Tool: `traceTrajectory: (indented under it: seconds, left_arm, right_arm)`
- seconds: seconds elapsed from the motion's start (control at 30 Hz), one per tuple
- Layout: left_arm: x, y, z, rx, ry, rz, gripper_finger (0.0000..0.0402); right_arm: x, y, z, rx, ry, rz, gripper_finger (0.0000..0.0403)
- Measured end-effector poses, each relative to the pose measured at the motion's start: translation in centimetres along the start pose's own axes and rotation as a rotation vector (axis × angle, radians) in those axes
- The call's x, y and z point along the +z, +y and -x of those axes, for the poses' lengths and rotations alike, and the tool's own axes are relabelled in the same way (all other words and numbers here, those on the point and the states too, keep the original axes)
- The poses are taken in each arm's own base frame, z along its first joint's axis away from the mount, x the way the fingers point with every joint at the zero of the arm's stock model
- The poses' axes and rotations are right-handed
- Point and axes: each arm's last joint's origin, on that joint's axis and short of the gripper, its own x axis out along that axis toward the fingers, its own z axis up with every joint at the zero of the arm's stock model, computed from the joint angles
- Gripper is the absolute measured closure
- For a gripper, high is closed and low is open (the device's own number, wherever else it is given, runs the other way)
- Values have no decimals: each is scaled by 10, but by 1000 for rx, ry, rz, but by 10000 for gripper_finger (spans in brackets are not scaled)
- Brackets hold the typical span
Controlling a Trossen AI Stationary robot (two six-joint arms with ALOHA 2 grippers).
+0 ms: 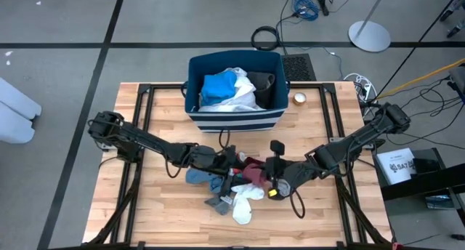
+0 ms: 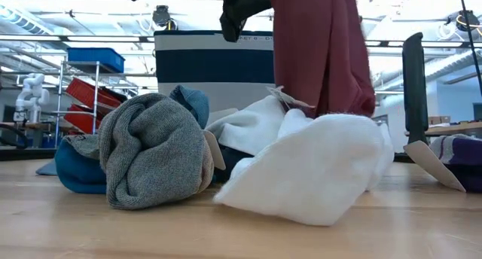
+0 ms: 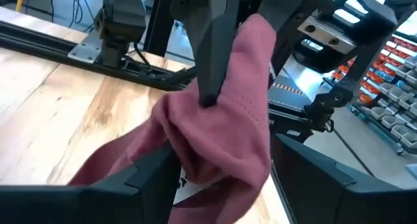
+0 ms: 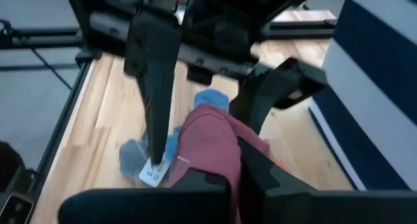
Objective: Sort clothes
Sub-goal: Put the red underwear into the blue laundry organizer
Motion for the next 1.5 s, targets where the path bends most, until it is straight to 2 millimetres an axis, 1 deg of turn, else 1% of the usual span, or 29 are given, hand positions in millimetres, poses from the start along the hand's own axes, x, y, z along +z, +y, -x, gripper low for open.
traceTrajectory:
  seconds: [0.37, 0.43, 0.5, 0.6, 0.67, 0.77, 0.8, 0.83, 0.93, 1.07, 1.2, 1.33, 1.5]
  left_arm:
    - [1, 1, 0, 12, -10, 0, 157]
    - [1, 1, 0, 9, -9, 0, 162]
    - [1, 1, 0, 9, -9, 1, 177]
    - [1, 1, 0, 7, -11, 1, 221]
    - [2, 0, 0, 1, -19, 1, 267]
    - [3, 0, 0, -3, -25, -2, 356]
    - [3, 0, 0, -4, -27, -5, 378]
    - [3, 0, 0, -5, -31, -5, 386]
    - [3, 0, 0, -6, -32, -4, 387]
    - [3, -1, 0, -8, -33, -4, 394]
    - [3, -1, 0, -9, -34, 1, 396]
    - [3, -1, 0, -9, -34, -1, 397]
    - [5, -1, 1, -10, -39, -1, 398]
  right_arm:
    - [8, 2, 0, 20, -79, -20, 403]
    - [9, 3, 0, 21, -82, -22, 403]
    - [10, 3, 0, 23, -92, -26, 403]
    - [12, 3, 1, 29, -112, -32, 400]
    - [13, 4, 1, 29, -117, -25, 394]
    - [12, 3, 1, 30, -112, -3, 380]
    - [12, 3, 1, 29, -111, 10, 373]
    - [12, 4, 1, 30, -109, 17, 365]
    - [10, 7, 3, 39, -103, 68, 331]
    - [8, 12, 6, 52, -101, 125, 274]
    - [7, 8, 18, 58, -70, 159, 229]
    - [6, 0, 38, 72, -31, 89, 208]
    - [3, -3, 62, 148, 23, 2, 205]
